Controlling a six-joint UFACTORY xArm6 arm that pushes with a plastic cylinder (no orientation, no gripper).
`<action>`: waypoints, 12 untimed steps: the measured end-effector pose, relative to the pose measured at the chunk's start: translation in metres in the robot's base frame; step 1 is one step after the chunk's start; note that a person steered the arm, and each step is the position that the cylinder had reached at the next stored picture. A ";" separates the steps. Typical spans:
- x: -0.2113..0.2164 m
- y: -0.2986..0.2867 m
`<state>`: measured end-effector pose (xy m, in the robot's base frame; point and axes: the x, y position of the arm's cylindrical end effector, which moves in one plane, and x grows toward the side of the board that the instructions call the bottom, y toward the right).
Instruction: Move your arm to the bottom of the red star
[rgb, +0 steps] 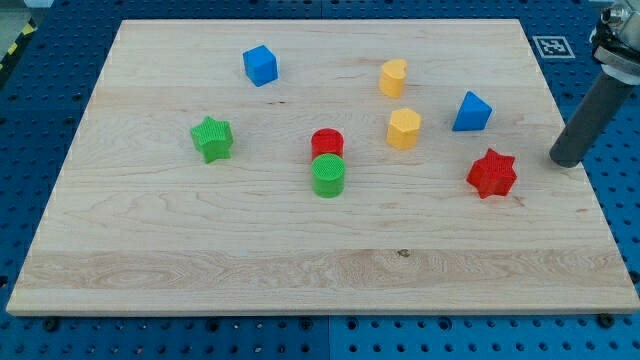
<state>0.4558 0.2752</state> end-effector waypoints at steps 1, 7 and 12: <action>0.005 0.000; 0.103 -0.033; 0.084 -0.084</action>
